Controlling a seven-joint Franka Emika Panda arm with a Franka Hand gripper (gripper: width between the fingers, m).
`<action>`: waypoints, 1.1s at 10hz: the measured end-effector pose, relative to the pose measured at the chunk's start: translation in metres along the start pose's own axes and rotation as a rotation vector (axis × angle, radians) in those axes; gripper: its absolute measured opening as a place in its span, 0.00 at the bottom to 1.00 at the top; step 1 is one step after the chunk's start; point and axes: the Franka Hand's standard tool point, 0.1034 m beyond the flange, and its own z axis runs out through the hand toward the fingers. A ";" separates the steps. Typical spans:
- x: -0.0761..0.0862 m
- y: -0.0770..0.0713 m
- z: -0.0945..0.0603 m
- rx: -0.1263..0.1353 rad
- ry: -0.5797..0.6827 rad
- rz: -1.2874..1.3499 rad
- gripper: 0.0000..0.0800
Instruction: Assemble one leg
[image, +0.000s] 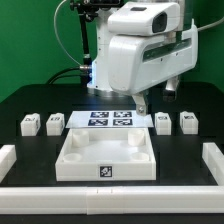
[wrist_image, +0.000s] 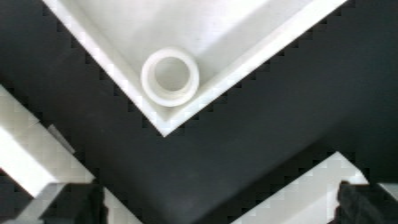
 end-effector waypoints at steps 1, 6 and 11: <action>0.000 0.000 0.000 0.000 0.000 0.000 0.81; 0.000 0.000 0.000 0.001 0.000 0.000 0.81; -0.030 -0.028 0.016 -0.014 0.009 -0.205 0.81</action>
Offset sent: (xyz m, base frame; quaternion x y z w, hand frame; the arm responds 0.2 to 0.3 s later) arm 0.0000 0.0000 0.0000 0.0000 0.0000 0.0000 1.0000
